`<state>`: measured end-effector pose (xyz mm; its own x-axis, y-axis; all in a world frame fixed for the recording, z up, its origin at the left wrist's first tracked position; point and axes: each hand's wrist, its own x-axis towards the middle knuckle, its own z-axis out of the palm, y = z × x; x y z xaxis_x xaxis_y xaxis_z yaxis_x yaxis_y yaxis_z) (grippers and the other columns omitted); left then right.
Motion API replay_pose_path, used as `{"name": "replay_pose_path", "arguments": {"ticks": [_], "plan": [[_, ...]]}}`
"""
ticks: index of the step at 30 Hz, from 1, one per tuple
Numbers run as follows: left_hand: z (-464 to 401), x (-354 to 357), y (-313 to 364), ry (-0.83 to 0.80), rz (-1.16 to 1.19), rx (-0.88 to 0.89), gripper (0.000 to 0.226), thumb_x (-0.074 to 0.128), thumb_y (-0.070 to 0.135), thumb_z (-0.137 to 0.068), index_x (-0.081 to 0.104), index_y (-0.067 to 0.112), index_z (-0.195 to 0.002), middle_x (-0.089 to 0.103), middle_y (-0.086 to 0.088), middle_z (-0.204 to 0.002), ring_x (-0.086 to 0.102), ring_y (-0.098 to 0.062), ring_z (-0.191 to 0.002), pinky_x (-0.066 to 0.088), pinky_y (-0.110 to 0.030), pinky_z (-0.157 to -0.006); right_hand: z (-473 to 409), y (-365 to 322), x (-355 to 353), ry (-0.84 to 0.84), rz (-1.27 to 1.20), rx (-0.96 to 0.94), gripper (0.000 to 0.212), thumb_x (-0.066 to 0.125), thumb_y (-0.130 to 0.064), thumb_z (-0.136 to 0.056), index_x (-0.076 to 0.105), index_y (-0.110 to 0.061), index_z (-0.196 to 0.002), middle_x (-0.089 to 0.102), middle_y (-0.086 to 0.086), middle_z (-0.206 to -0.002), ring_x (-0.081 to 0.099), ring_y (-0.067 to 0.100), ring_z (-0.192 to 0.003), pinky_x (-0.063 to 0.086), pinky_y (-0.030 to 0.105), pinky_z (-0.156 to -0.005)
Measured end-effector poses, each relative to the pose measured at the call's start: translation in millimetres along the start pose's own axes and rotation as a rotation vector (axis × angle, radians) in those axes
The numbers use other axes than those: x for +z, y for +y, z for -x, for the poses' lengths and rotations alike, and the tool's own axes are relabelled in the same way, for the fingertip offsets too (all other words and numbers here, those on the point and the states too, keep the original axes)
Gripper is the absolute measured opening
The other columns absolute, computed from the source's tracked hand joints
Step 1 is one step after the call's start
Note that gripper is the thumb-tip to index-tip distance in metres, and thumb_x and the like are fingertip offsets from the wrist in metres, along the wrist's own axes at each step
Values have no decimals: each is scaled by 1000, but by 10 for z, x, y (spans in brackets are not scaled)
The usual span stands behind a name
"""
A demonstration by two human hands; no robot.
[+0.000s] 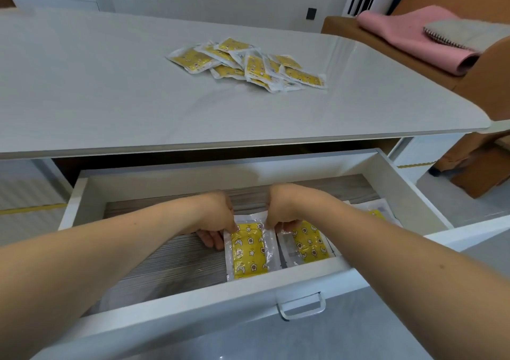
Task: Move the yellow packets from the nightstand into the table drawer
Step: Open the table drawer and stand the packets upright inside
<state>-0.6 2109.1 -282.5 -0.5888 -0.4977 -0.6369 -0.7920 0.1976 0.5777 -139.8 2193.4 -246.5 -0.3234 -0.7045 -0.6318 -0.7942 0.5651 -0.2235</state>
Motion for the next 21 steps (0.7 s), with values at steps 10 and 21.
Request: {"name": "replay_pose_path", "arguments": {"ticks": [10, 21], "plan": [[157, -56, 201, 205, -675, 99, 19, 58, 26, -91, 62, 15, -106, 67, -2, -89, 63, -19, -75, 50, -28, -61, 5, 56, -26, 187, 147, -26, 7, 61, -12, -91, 64, -6, -87, 63, 8, -78, 62, 20, -65, 57, 31, -64], [1312, -1007, 1807, 364, -690, 444, 24, 47, 29, -96, 62, 12, -97, 62, -7, -94, 60, -25, -82, 51, -34, -69, 1315, 53, -1415, 251, -13, 50, 27, 64, -27, -84, 68, -7, -102, 69, 11, -103, 65, 26, -94, 54, 34, -82]]}}
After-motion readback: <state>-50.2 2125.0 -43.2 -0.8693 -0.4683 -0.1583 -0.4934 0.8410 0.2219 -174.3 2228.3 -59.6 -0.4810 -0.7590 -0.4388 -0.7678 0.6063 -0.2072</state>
